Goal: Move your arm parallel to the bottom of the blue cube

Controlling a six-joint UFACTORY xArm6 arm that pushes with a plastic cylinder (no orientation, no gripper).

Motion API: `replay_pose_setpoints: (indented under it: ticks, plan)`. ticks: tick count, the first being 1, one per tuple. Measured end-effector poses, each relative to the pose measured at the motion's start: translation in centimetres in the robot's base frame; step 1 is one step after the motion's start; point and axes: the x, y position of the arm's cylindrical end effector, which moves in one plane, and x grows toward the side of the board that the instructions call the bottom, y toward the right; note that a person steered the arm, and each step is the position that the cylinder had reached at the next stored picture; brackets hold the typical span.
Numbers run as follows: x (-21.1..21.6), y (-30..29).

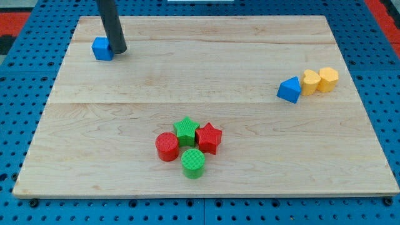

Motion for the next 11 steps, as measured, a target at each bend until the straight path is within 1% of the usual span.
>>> replay_pose_setpoints:
  ticks: [1, 2, 3, 4, 5, 6, 7, 8, 9, 10, 11]
  plan:
    - [0.0, -0.4]
    - [0.2, 5.4]
    - [0.2, 6.2]
    - [0.1, 8.5]
    - [-0.4, 15.0]
    - [-0.4, 15.5]
    - [3.2, 15.5]
    - [3.6, 15.5]
    - [4.8, 11.9]
    - [7.4, 5.7]
    - [11.4, 1.4]
